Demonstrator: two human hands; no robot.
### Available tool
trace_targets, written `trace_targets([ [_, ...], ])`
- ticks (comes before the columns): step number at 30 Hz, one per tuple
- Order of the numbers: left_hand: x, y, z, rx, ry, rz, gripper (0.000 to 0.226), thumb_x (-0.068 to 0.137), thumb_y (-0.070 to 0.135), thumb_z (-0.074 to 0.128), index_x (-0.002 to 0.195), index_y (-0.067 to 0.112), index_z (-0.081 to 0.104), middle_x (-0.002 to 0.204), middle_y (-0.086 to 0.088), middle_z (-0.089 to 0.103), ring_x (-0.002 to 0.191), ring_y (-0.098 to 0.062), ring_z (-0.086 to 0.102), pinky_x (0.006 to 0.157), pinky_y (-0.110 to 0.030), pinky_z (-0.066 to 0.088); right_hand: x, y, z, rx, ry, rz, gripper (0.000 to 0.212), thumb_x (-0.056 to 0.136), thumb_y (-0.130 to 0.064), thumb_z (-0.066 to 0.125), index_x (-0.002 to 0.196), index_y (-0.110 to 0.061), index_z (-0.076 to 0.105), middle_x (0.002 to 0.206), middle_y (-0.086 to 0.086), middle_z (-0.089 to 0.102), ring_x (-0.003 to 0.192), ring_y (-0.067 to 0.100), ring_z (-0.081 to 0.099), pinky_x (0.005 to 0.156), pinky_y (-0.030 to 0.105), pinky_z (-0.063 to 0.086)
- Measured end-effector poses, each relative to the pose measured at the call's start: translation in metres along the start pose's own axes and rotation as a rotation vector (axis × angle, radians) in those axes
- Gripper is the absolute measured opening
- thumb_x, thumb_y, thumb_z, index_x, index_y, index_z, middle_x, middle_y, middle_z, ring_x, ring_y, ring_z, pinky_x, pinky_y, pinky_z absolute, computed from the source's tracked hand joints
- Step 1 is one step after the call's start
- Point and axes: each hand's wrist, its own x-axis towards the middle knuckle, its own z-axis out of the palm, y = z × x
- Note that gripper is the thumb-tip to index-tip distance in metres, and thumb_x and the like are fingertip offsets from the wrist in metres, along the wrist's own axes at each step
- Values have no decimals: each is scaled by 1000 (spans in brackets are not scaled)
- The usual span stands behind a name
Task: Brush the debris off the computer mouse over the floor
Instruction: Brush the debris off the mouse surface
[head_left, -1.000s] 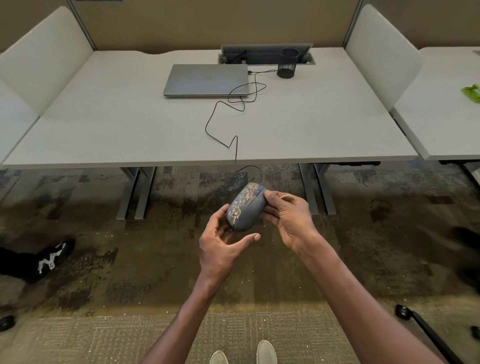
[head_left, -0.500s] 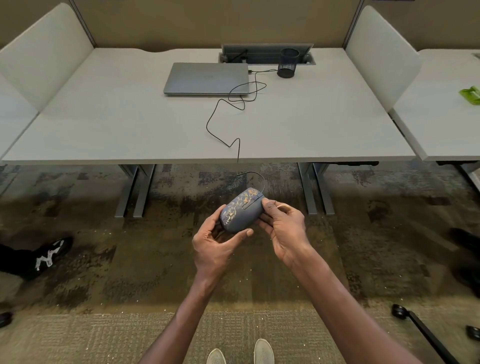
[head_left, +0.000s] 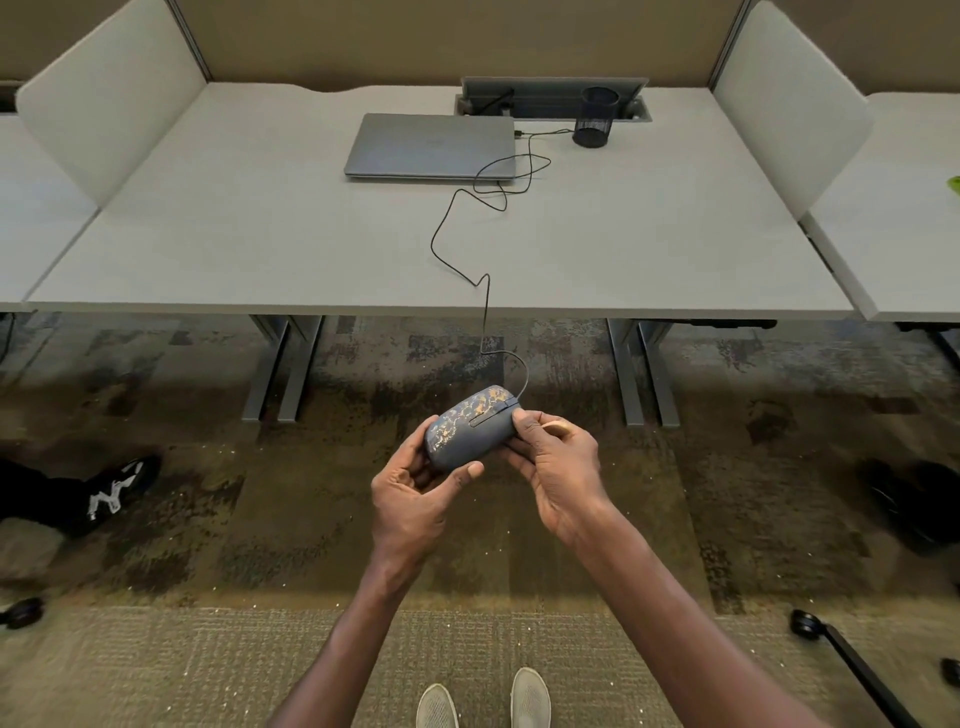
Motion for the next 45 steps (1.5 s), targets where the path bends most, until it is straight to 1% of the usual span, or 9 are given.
trace_targets([
  [9, 2, 3, -17, -2, -17, -39, 73, 66, 12, 83, 134, 19, 57, 114, 17, 76, 110, -5, 71, 86, -14, 55, 5, 2, -8, -104, -66, 21, 21, 103, -9, 54, 120, 4, 58, 103, 22, 73, 93, 29, 76, 84, 37, 63],
  [13, 0, 3, -25, 10, -36, -55, 73, 64, 13, 85, 131, 22, 58, 114, 8, 76, 112, -8, 70, 86, -16, 56, 9, -7, -29, -432, -79, -49, 26, 106, -13, 48, 129, -4, 55, 90, 15, 76, 73, 19, 74, 65, 26, 61],
  [17, -1, 2, -29, 19, -45, -59, 77, 62, 14, 86, 133, 18, 58, 120, 3, 72, 112, -11, 71, 89, -21, 58, 9, -22, -42, -961, -76, -271, 33, 103, -31, 54, 133, -20, 64, 68, -9, 64, 47, -9, 55, 45, 7, 41],
  [22, -1, -2, -29, 40, -58, -70, 79, 60, 13, 88, 134, 13, 59, 121, -4, 72, 112, -17, 72, 91, -25, 59, -6, -45, -37, -1264, -68, -538, 34, 100, -34, 59, 133, -27, 65, 99, -6, 59, 87, 5, 56, 69, 15, 42],
  [27, -1, 0, -25, 63, -74, -57, 77, 58, 16, 90, 129, 21, 61, 119, -3, 73, 108, -14, 73, 87, -23, 59, -31, -66, -18, -1209, -44, -801, 16, 93, -14, 69, 108, -10, 73, 98, 0, 69, 84, 0, 62, 69, 5, 50],
  [29, -1, 1, -24, 77, -84, -57, 78, 57, 17, 91, 129, 22, 61, 119, -3, 73, 108, -13, 73, 87, -23, 59, -42, -73, -8, -1154, -90, -868, 11, 91, -15, 73, 101, -12, 74, 91, -3, 73, 78, 0, 66, 68, 10, 55],
  [32, 0, 2, -23, 90, -91, -60, 82, 58, 18, 92, 133, 17, 61, 120, -4, 72, 108, -13, 73, 87, -25, 60, -54, -76, 10, -1111, -212, -869, 13, 90, -18, 73, 100, -11, 73, 88, -4, 73, 78, 6, 70, 67, 19, 59],
  [39, 4, 1, -20, 82, -90, -86, 77, 66, 2, 91, 136, 10, 60, 120, -9, 74, 109, -19, 73, 93, -33, 59, -60, -61, 42, -1139, -392, -855, 14, 90, -15, 75, 102, -8, 73, 87, -2, 73, 76, 5, 69, 66, 15, 56],
  [45, 2, 4, -19, 114, -95, -92, 60, 68, 17, 91, 118, -3, 65, 81, 0, 75, 78, -12, 72, 72, -27, 58, -54, -46, 59, -1273, -436, -878, 14, 91, -18, 73, 90, -5, 70, 77, 4, 70, 66, 16, 65, 60, 36, 56],
])
